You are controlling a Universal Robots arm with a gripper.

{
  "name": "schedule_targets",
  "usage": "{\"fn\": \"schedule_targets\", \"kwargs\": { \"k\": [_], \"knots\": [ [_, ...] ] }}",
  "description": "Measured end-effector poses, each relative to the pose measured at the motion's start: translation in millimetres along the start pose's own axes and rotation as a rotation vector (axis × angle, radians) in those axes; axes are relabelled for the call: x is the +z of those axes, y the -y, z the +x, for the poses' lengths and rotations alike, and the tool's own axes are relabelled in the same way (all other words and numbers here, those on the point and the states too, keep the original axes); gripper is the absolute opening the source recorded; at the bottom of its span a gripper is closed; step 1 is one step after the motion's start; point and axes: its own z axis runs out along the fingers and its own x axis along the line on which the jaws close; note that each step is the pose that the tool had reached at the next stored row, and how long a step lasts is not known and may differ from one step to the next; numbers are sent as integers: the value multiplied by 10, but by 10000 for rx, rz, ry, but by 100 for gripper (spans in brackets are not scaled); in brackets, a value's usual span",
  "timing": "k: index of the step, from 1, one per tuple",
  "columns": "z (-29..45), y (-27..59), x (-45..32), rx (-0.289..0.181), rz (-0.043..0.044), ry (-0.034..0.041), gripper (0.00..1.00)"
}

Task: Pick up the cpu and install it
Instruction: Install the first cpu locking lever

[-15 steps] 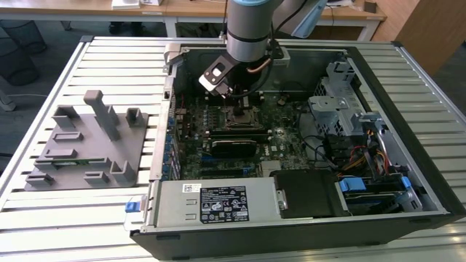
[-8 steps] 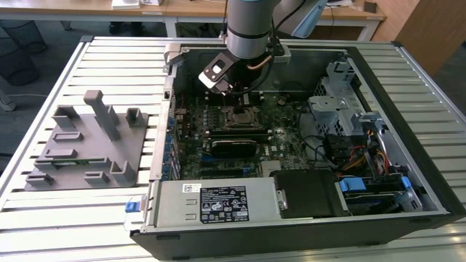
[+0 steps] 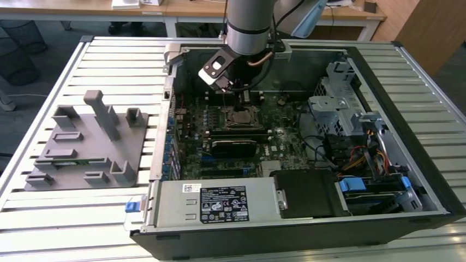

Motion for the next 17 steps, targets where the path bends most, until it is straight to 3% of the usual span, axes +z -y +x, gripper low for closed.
{"fn": "schedule_targets", "kwargs": {
  "k": [17],
  "knots": [
    [7, 2, -312, 0, 1, 0, 11]
  ]
}}
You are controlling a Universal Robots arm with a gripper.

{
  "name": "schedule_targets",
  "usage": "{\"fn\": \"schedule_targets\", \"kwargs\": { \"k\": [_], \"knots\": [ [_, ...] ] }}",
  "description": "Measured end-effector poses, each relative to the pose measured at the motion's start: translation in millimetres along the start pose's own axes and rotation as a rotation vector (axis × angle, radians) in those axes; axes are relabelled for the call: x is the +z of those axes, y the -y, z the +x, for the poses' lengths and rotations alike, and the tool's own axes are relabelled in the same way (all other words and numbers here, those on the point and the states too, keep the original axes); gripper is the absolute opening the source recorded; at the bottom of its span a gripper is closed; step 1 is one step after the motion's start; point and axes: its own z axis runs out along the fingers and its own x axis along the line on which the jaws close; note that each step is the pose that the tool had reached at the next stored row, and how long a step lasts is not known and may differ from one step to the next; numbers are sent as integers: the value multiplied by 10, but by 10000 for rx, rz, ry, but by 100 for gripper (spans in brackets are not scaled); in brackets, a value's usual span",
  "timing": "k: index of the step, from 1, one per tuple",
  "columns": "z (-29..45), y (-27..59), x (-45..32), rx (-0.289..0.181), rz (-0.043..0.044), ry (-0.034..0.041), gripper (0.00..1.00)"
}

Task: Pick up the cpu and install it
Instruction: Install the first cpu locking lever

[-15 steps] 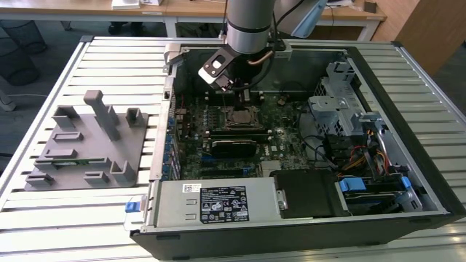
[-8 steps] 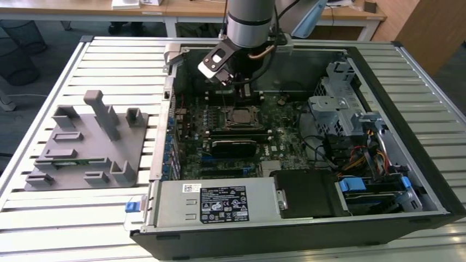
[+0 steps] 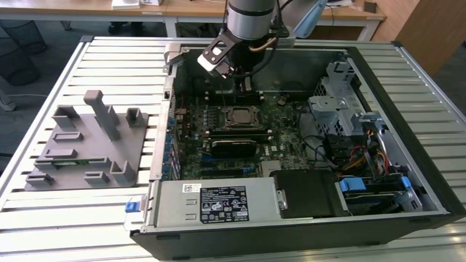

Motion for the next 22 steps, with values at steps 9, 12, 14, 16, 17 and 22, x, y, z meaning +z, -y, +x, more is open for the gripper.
{"fn": "schedule_targets", "kwargs": {
  "k": [9, 12, 14, 16, 17, 22],
  "knots": [
    [3, 1, -134, -180, 4, 0, 11],
    [3, 1, -134, -714, 15, 5, 11],
    [3, 1, -135, -1074, 24, 9, 11],
    [3, 1, -134, -1434, 31, 11, 11],
    [3, 1, -134, -1629, 36, 13, 11],
    [3, 1, -133, -2529, 55, 20, 11]
  ]
}}
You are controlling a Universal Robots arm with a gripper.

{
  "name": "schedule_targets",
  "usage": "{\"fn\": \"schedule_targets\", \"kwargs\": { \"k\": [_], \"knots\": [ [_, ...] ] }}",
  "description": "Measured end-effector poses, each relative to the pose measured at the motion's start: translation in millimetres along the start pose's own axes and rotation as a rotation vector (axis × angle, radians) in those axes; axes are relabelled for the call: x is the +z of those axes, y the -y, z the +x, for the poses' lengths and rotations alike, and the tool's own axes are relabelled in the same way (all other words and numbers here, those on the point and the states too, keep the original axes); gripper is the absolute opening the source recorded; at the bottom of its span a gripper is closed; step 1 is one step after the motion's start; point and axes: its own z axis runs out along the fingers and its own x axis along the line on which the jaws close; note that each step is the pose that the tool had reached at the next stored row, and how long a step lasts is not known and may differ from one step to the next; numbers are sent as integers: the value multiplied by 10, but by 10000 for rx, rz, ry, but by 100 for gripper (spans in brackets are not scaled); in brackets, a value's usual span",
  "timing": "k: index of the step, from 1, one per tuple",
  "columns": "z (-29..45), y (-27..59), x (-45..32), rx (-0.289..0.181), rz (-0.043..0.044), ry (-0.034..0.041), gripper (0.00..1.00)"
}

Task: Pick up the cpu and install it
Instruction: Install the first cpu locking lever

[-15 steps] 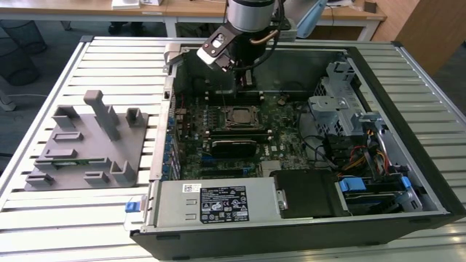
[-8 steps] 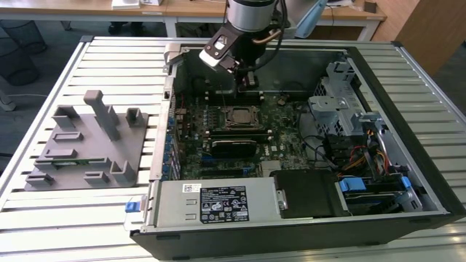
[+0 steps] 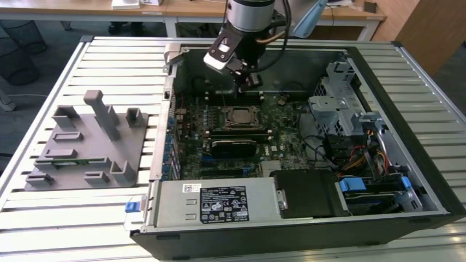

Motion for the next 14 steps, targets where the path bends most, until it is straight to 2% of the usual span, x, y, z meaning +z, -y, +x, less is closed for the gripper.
{"fn": "schedule_targets", "kwargs": {
  "k": [7, 14],
  "knots": [
    [0, 1, 9, -1254, 26, 9, 11],
    [19, 30, 14, -1951, 41, 15, 11]
  ]
}}
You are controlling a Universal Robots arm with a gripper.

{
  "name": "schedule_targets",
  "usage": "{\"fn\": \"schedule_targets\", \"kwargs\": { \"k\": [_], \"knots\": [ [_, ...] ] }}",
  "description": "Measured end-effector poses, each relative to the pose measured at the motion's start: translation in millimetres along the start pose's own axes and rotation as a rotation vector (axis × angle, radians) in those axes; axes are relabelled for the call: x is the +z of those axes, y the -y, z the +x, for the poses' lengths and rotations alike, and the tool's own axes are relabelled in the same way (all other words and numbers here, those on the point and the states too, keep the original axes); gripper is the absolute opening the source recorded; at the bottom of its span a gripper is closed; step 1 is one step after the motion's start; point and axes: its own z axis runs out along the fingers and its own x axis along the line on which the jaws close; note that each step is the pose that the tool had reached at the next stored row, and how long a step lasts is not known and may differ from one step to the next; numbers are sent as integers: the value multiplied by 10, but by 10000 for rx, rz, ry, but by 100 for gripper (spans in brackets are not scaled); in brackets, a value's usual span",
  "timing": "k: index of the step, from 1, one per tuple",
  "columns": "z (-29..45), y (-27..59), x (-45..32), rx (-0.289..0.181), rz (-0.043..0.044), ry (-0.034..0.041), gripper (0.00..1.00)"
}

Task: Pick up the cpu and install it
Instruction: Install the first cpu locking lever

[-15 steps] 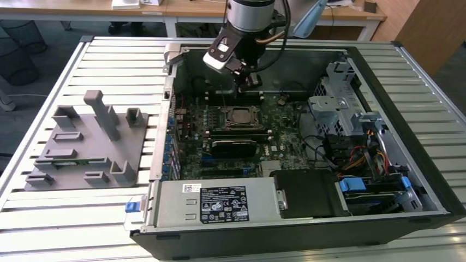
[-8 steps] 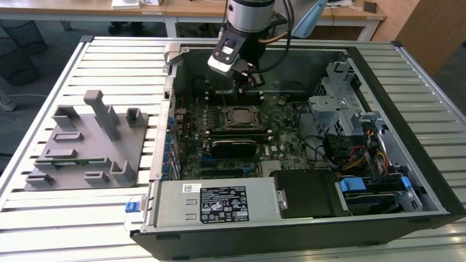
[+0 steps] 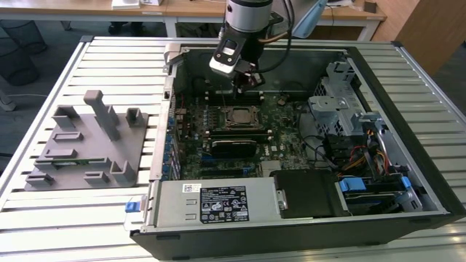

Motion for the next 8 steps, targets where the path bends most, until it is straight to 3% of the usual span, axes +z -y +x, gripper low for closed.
{"fn": "schedule_targets", "kwargs": {
  "k": [8],
  "knots": [
    [1, 0, 15, -1402, 30, 11, 11]
  ]
}}
